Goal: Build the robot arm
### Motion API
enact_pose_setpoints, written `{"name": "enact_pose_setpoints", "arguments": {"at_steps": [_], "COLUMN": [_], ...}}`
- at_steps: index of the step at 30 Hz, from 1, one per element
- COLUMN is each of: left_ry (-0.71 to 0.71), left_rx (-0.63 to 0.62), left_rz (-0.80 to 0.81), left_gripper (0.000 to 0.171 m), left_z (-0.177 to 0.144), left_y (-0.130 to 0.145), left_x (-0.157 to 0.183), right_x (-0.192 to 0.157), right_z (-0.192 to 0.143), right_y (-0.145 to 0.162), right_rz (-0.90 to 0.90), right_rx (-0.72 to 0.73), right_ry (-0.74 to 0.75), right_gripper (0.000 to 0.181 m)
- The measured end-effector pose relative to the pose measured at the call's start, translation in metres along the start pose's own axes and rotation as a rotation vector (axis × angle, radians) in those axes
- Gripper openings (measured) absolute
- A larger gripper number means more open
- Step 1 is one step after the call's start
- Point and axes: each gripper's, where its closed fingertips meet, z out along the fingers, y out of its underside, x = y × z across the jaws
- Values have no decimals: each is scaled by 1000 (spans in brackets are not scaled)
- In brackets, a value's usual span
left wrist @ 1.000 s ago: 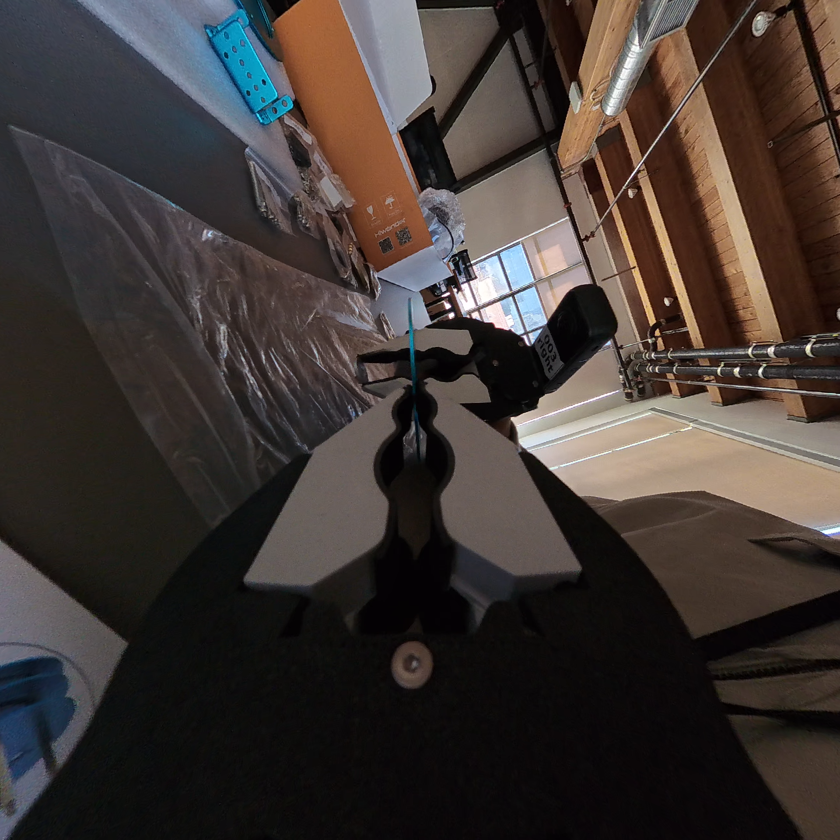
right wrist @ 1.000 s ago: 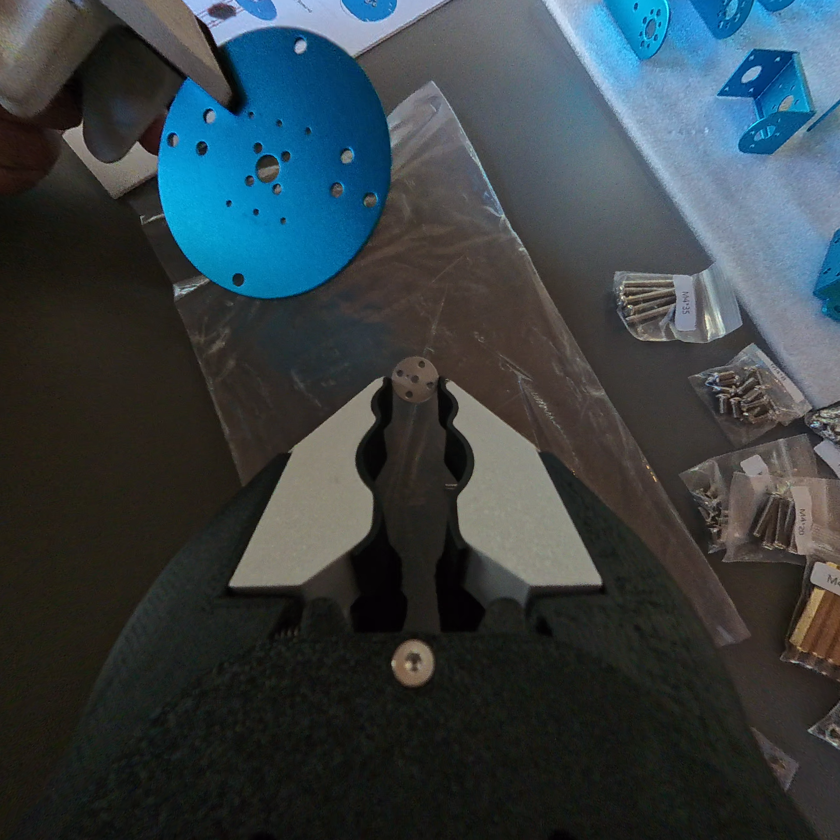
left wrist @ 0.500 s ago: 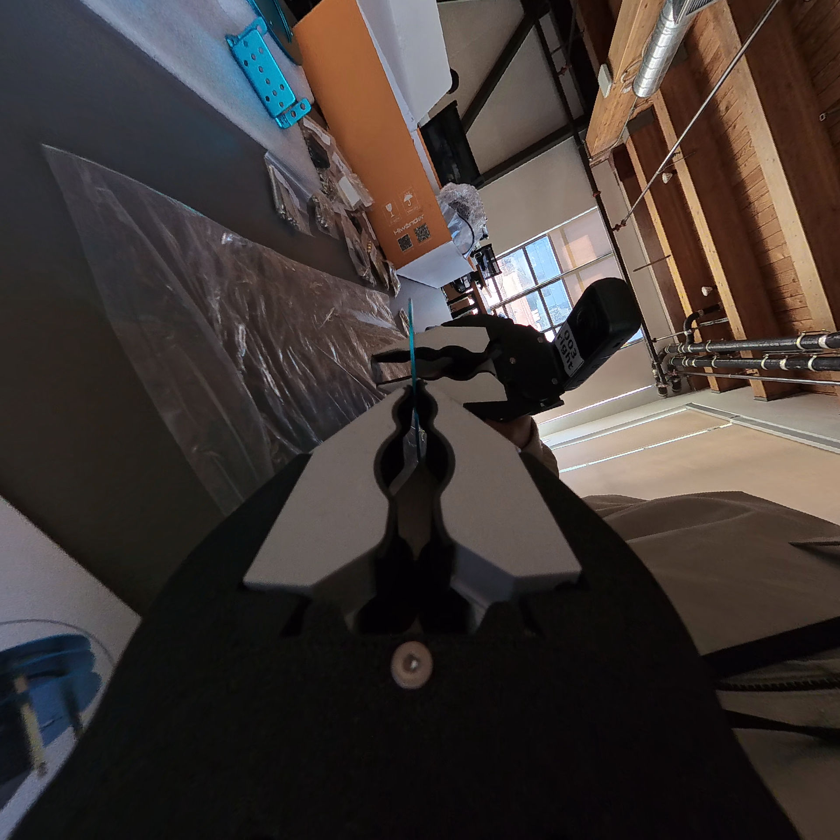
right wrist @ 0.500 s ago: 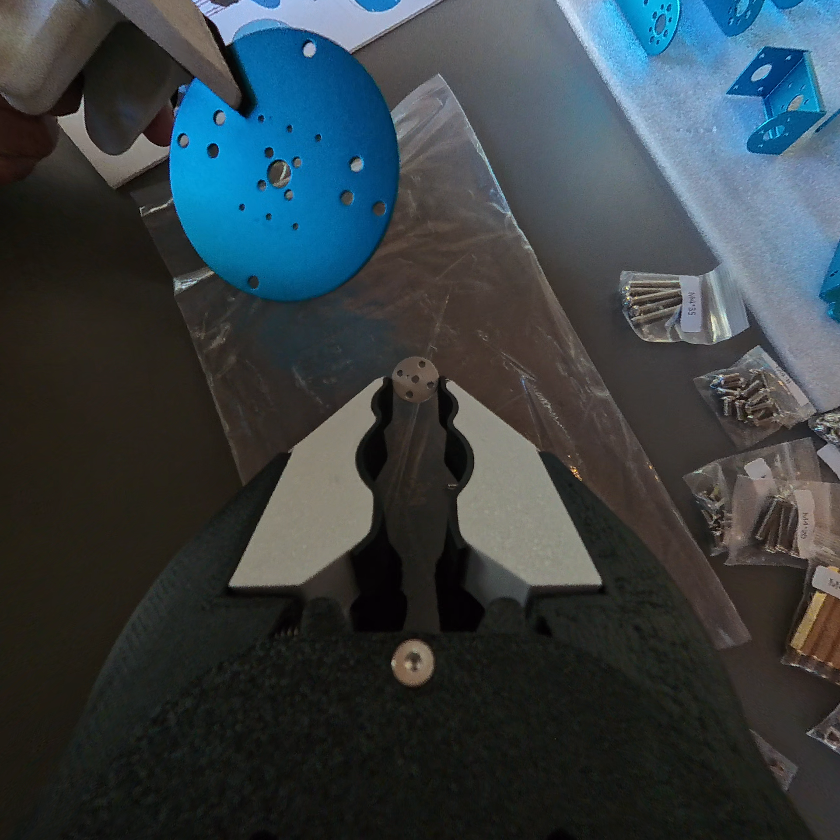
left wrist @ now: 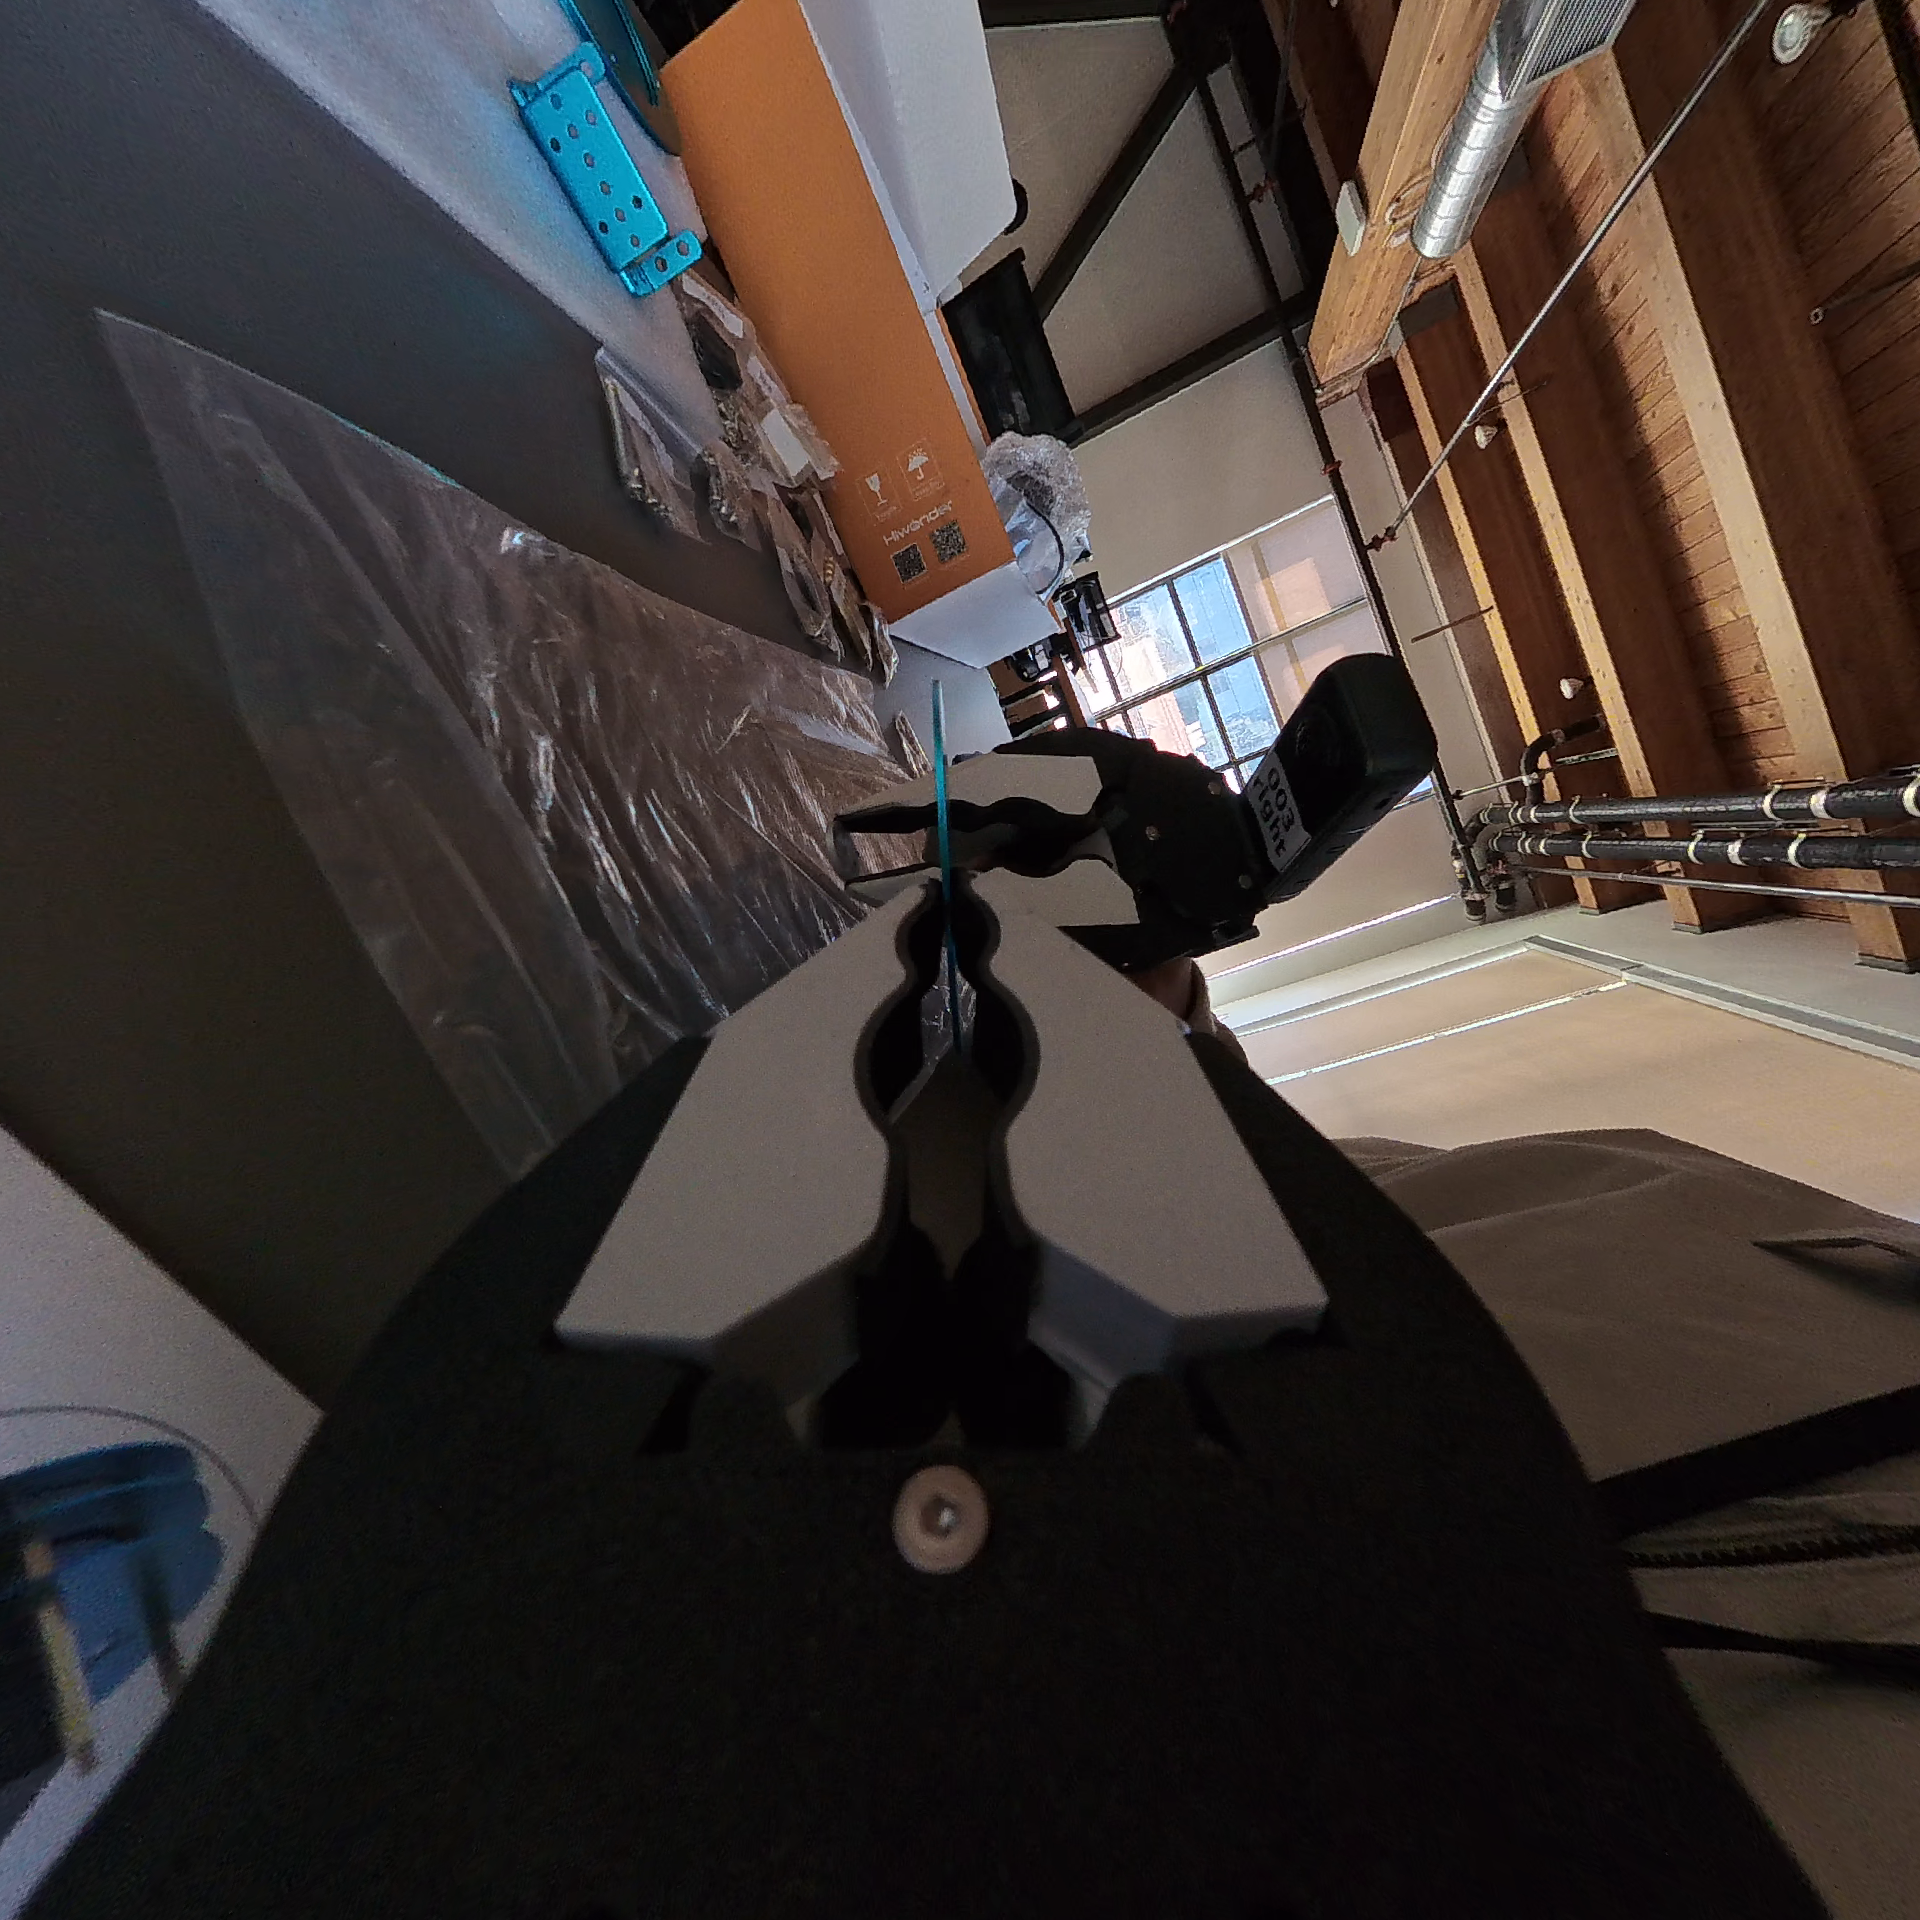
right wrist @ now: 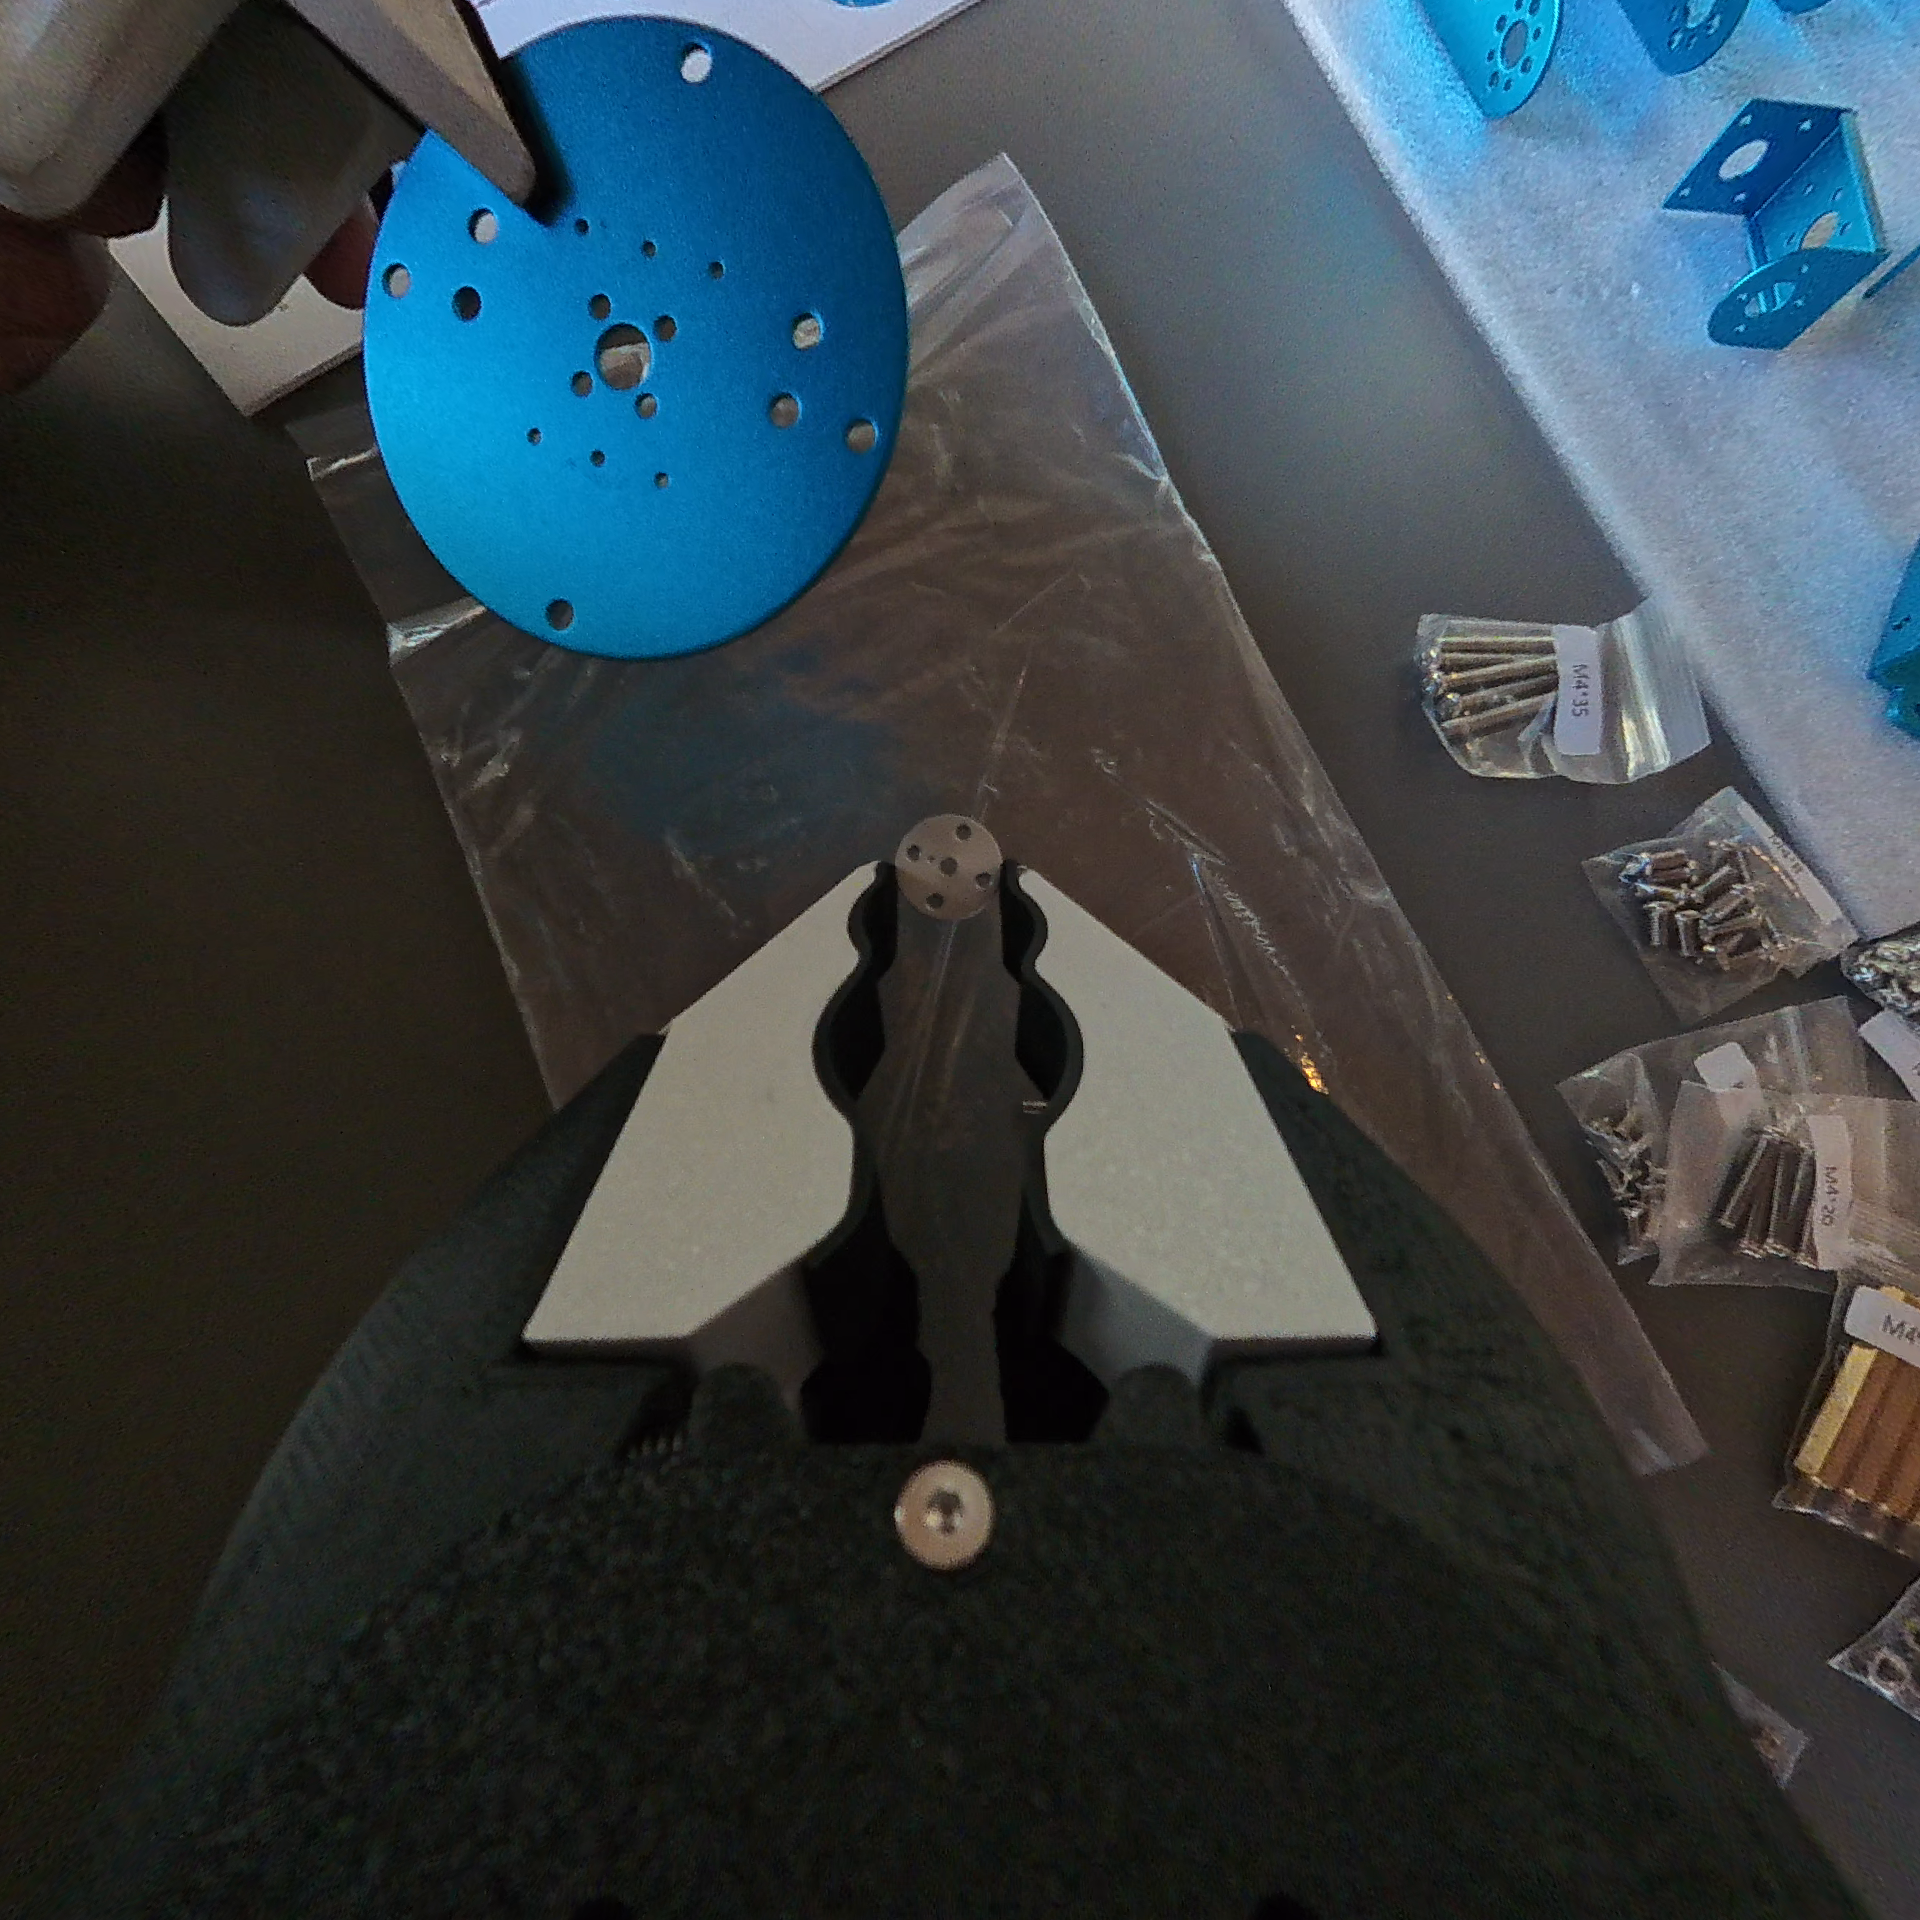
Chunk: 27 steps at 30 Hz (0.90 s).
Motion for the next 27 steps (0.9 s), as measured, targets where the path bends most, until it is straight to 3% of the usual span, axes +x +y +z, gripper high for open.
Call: {"name": "enact_pose_setpoints", "arguments": {"at_steps": [27], "left_ry": [-22], "left_rx": [7], "left_rz": [-33], "left_gripper": [1], "left_z": [-1], "left_y": [0], "left_x": [-8], "right_x": [-11], "right_z": [9], "right_y": [11], "right_rz": [-25], "right_rx": [-56], "right_ry": [-45], "right_gripper": [19]}}
